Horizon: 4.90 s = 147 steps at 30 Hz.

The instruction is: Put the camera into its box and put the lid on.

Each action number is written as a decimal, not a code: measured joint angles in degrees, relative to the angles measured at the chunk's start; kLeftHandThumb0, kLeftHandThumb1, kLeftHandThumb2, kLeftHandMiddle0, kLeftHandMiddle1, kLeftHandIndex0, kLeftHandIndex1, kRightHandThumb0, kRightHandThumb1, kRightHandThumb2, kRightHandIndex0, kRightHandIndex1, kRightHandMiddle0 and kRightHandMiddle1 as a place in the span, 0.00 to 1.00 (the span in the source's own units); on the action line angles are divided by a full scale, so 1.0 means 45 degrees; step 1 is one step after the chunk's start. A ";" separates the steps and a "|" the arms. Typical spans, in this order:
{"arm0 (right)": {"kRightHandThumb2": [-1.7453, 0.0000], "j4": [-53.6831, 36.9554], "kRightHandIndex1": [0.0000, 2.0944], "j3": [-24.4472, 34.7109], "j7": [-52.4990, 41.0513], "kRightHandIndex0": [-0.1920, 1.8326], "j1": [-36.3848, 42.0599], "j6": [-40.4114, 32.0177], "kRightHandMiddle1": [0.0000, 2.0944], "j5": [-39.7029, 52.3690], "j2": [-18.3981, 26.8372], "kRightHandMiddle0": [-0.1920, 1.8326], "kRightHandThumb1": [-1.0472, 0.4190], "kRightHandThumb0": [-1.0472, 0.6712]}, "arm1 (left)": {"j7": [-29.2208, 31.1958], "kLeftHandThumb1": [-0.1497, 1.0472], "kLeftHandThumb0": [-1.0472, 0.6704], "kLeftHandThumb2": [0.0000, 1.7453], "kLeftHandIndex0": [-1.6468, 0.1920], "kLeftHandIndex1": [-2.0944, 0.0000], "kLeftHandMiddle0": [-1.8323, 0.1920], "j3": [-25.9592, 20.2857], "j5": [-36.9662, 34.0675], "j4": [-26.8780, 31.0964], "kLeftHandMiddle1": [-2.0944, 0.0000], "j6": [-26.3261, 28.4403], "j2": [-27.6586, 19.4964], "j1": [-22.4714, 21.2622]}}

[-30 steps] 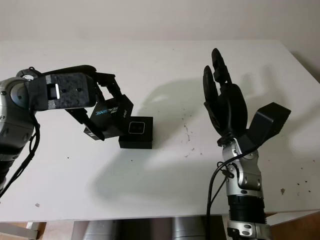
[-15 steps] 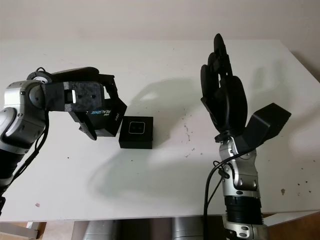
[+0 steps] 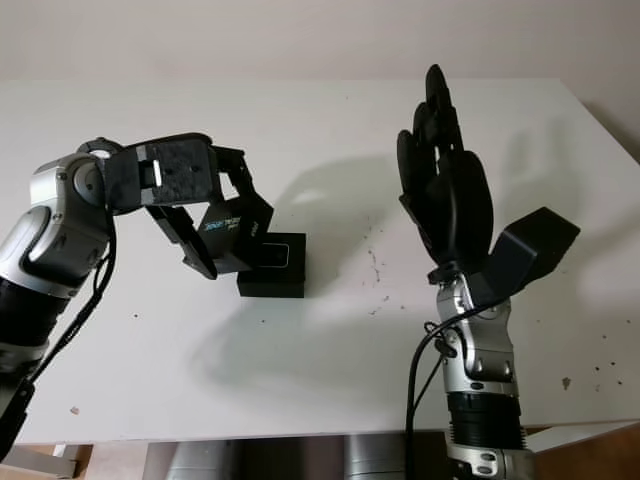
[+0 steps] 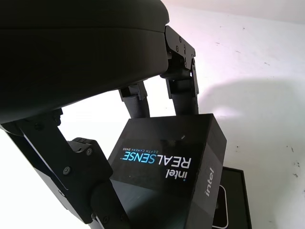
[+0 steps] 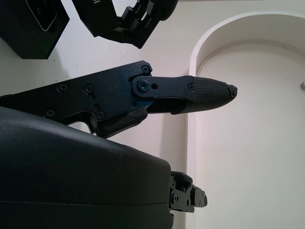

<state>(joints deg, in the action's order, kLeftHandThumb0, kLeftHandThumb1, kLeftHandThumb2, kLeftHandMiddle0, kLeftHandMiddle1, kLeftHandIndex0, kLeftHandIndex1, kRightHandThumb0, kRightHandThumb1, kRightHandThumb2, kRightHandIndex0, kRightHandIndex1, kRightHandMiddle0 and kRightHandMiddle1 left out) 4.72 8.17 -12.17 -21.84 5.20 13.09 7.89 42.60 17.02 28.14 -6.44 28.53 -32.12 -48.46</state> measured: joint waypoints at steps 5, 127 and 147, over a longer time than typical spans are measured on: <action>0.78 0.0016 0.02 -0.0020 0.0017 0.00 0.0000 0.0097 0.02 0.0004 -0.0110 0.04 0.00 0.17 | -0.0441 0.95 0.52 0.03 0.75 0.24 0.64 -0.0052 -0.0170 -0.0273 0.16 0.0915 0.0352 -0.0194; 0.81 0.0870 0.03 -0.0219 0.0691 0.02 0.0158 0.1395 0.03 -0.0222 -0.1017 0.05 0.00 0.15 | 0.1041 0.98 0.19 0.03 0.97 0.88 0.93 0.4274 -0.1591 0.1130 0.80 0.7538 0.1036 -0.1936; 0.81 0.0965 0.03 -0.0211 0.0755 0.02 0.0141 0.1457 0.03 -0.0243 -0.1076 0.05 0.00 0.15 | 0.2177 1.00 0.10 0.17 1.00 1.00 1.00 0.4960 -0.2394 0.2189 0.99 0.6540 -0.0035 -0.1964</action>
<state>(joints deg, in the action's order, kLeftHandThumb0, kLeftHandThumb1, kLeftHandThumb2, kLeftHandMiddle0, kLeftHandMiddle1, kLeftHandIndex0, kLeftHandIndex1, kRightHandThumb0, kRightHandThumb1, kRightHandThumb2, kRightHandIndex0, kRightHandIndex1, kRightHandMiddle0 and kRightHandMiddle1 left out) 9.06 7.22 -8.77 -21.20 11.76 12.00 3.05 52.40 39.34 17.37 3.41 57.96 -32.28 -57.30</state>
